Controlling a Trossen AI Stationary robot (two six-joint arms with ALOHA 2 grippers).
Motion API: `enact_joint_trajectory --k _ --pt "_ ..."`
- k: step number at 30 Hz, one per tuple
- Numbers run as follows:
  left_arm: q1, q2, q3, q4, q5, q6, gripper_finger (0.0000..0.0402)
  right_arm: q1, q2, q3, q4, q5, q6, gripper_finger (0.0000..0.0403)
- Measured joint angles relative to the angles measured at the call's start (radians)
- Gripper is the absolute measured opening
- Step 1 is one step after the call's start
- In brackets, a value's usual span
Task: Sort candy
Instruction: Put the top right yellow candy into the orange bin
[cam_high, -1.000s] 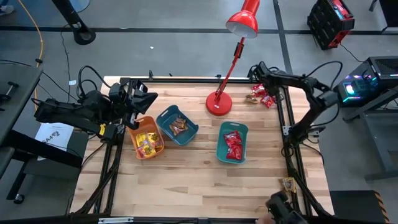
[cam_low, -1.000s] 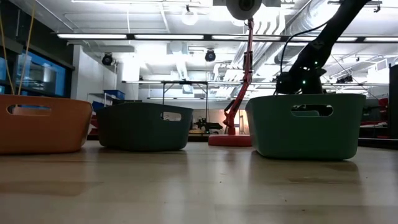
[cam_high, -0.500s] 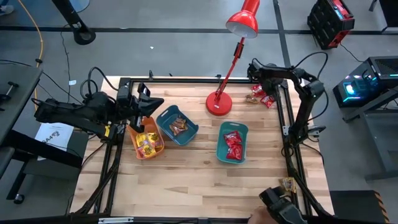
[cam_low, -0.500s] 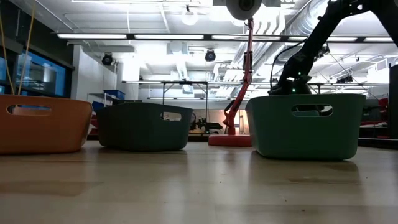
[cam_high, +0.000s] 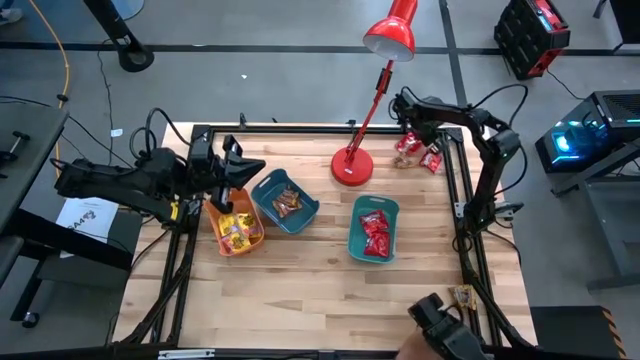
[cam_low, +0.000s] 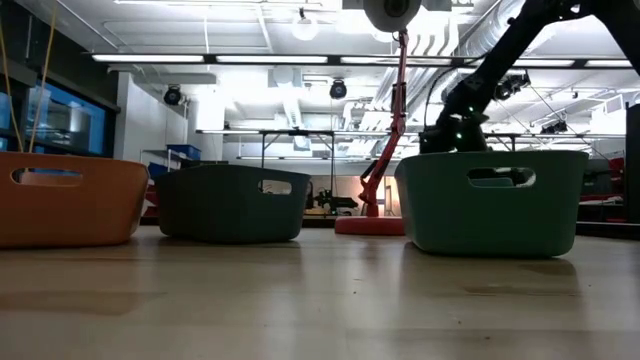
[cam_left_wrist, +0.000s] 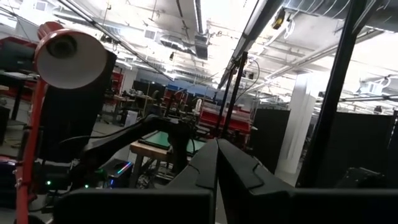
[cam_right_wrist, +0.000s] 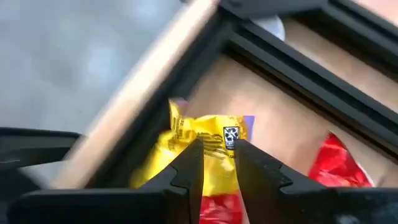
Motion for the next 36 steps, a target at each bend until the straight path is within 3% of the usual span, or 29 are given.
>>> enact_joint_trajectory --k 10,18,20,23,25,28,32,36 --pt "0.001 -0.032 0.0 -0.084 0.007 -0.03 0.0 -0.022 0.0 -0.045 0.065 -0.011 -0.004 0.0083" --pt "0.001 -0.039 0.0 -0.13 0.0 -0.034 0.0 -0.015 0.011 -0.071 0.121 -0.07 -0.132 0.0081" --pt "0.001 -0.037 0.0 -0.131 0.0 -0.034 0.0 -0.005 0.025 -0.07 0.143 -0.086 -0.201 0.0067" --pt "0.001 -0.037 0.0 -0.132 0.0 -0.048 0.0 0.02 0.031 -0.068 0.162 -0.088 -0.306 0.0016" --pt "0.001 -0.037 0.0 -0.134 0.0 -0.068 0.0 0.049 0.028 -0.068 0.138 -0.077 -0.362 0.0009" --pt "0.001 -0.037 0.0 -0.135 0.0 -0.087 0.0 0.079 0.002 -0.071 0.028 -0.061 -0.422 0.0002" --pt "0.001 -0.039 0.0 -0.137 -0.001 -0.104 0.0 0.092 -0.081 -0.072 -0.1 0.043 -0.503 0.0001" --pt "0.0 -0.037 0.0 -0.142 -0.011 -0.104 0.0 0.118 -0.219 -0.072 -0.116 0.082 -0.587 0.0"
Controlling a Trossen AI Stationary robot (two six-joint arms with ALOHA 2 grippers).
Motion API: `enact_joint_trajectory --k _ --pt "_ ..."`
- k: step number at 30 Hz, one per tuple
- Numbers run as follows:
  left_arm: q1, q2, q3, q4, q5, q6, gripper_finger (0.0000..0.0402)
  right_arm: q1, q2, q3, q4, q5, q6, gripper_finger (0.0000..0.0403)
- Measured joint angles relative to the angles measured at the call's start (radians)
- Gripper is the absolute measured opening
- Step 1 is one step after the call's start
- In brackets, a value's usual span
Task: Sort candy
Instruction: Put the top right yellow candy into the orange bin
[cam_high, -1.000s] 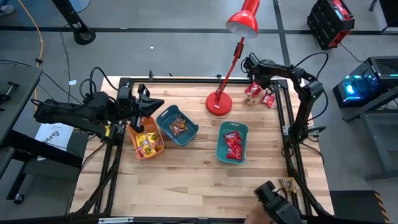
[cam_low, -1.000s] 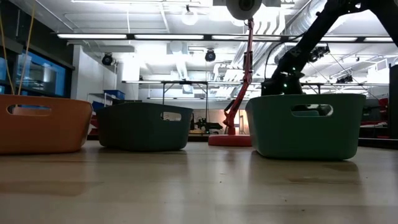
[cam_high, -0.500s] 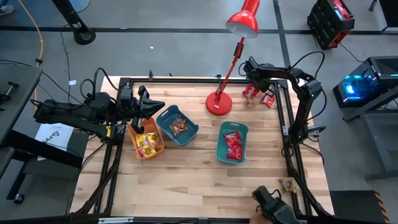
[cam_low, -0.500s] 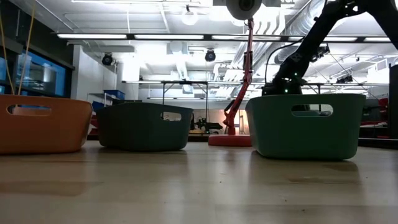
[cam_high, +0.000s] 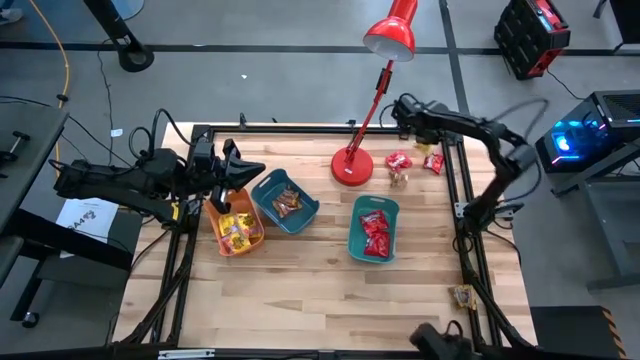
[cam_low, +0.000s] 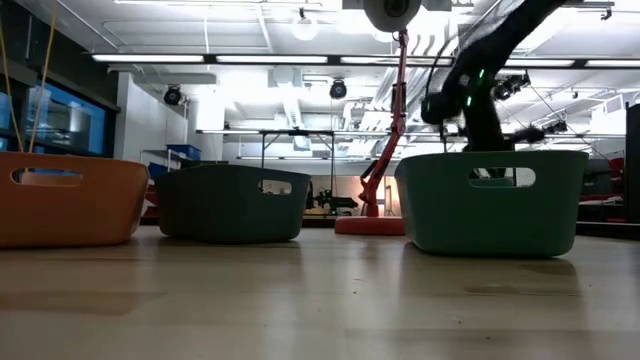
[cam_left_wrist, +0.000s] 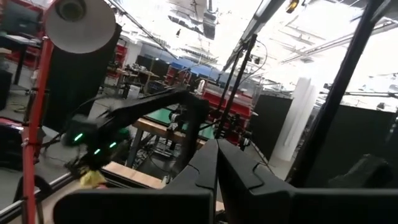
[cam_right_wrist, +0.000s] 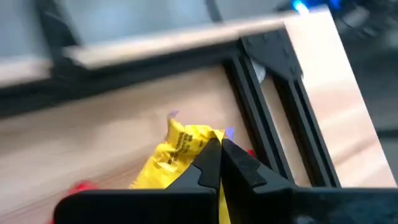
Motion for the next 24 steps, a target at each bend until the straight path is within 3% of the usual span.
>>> enact_joint_trajectory --k 6,13,19,24 --pt "0.0 0.001 0.0 -0.017 -0.075 -0.002 0.0 0.132 -0.245 0.001 0.019 -0.042 -0.115 0.0" --pt "0.0 0.013 0.0 -0.019 -0.189 -0.002 0.0 0.457 -0.398 0.001 0.119 -0.159 -0.107 0.0" --pt "0.0 0.039 0.0 -0.015 -0.204 -0.05 0.0 0.726 -0.354 0.001 0.447 -0.184 -0.092 0.0" --pt "0.0 0.074 0.0 0.003 -0.209 -0.084 0.0 0.845 -0.189 0.001 0.904 -0.3 -0.144 0.0"
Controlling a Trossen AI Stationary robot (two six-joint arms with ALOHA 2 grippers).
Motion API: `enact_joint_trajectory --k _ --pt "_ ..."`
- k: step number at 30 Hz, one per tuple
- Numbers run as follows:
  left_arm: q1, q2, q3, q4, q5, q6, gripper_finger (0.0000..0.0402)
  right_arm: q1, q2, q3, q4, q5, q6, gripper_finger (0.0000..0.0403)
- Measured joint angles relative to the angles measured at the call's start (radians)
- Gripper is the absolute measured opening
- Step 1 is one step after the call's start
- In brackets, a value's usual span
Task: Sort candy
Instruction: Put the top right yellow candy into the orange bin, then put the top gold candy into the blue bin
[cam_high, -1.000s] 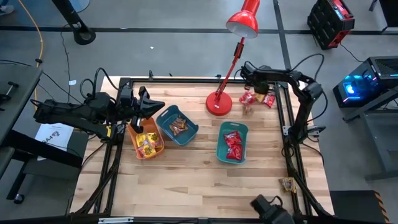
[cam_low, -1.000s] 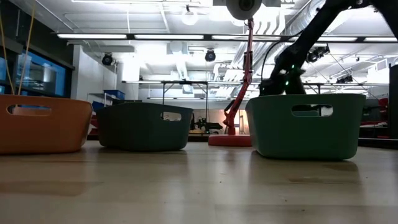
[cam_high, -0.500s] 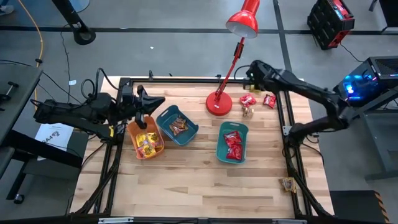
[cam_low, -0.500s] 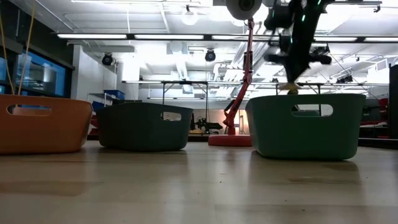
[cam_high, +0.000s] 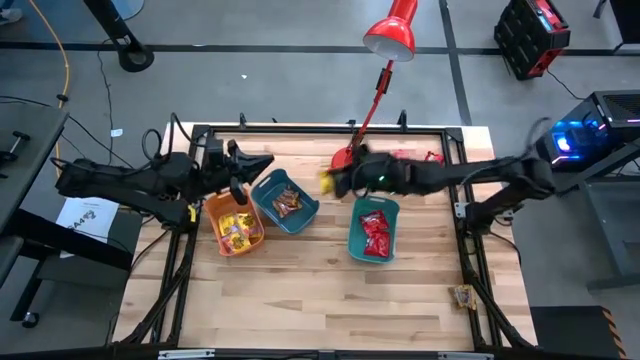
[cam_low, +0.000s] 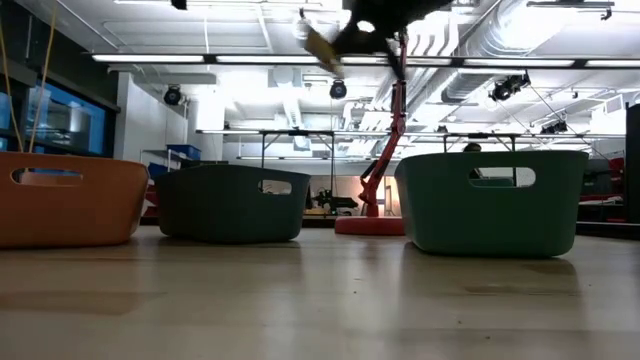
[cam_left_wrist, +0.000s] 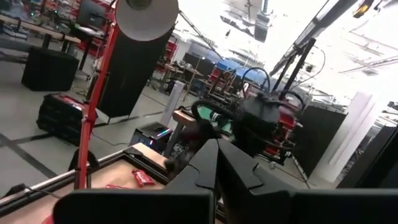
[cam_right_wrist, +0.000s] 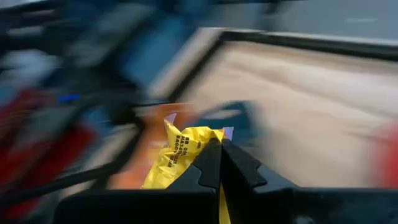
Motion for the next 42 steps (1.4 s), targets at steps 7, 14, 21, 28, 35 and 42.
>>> enact_joint_trajectory --k 7,14,21,28,35,42 --pt "0.0 0.018 0.0 0.206 0.013 0.004 0.0 0.035 0.313 0.052 0.599 -0.251 -0.073 0.0" --pt "0.0 0.014 0.0 0.366 0.019 0.084 0.0 0.032 0.615 0.406 0.568 -0.459 -0.17 0.0" --pt "-0.003 0.014 0.0 0.416 0.059 0.069 0.0 0.041 0.87 0.851 0.221 -0.505 -0.188 0.0003" --pt "-0.003 0.014 0.0 0.417 0.086 0.038 0.0 0.03 0.973 1.098 0.024 -0.535 -0.188 0.0069" --pt "-0.003 0.013 0.0 0.419 0.139 0.006 0.0 -0.02 0.967 1.21 -0.247 -0.561 -0.34 0.0139" --pt "-0.003 0.011 0.0 0.457 0.207 0.005 0.0 -0.075 0.824 1.1 -0.762 -0.411 -0.607 0.0146"
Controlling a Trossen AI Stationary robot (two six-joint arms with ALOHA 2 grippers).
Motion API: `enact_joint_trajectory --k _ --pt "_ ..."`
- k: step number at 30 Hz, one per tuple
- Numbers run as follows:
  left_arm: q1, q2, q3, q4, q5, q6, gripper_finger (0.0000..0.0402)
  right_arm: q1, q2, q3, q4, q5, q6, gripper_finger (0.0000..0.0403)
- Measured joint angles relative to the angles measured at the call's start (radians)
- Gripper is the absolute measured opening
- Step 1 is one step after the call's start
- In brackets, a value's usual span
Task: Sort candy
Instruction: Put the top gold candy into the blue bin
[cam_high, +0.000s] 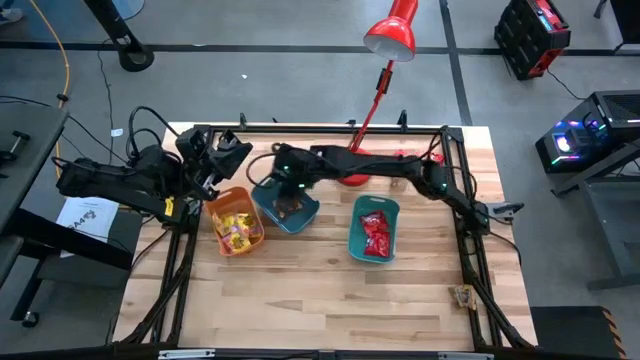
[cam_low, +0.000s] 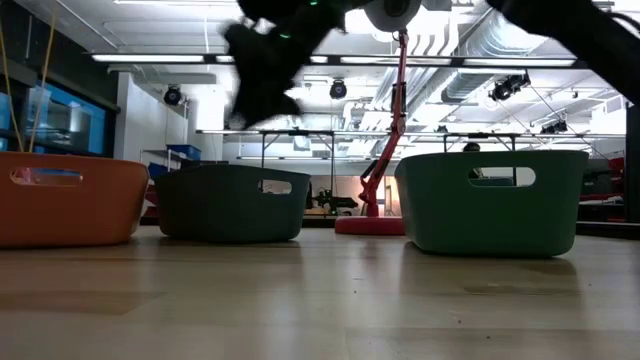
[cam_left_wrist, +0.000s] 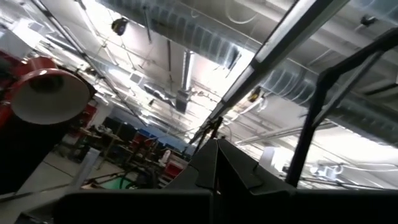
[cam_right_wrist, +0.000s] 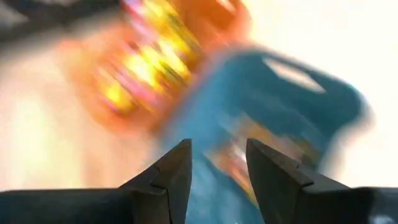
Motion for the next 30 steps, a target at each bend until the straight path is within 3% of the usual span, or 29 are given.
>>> enact_joint_trajectory --k 5,9,15,18,23,30 --pt "-0.001 -0.011 0.0 -0.013 0.017 0.006 0.0 -0.037 -0.17 -0.192 -0.12 0.146 -0.039 0.0146" --pt "0.0 -0.011 0.0 -0.02 0.017 0.007 0.0 -0.072 -0.377 -0.487 -0.066 0.234 0.023 0.0146" --pt "0.0 -0.011 0.0 -0.048 0.016 0.008 0.0 -0.145 -0.717 -1.01 0.009 0.331 0.334 0.0146" --pt "0.002 -0.011 0.0 -0.052 0.014 0.008 0.0 -0.178 -0.826 -1.219 0.027 0.357 0.507 0.0146" --pt "0.003 -0.01 0.0 -0.061 0.013 0.008 0.0 -0.245 -0.872 -1.421 0.108 0.396 0.681 0.0146" --pt "0.003 -0.01 0.0 -0.087 0.005 0.001 0.0 -0.324 -0.85 -1.521 0.281 0.481 0.835 0.0146"
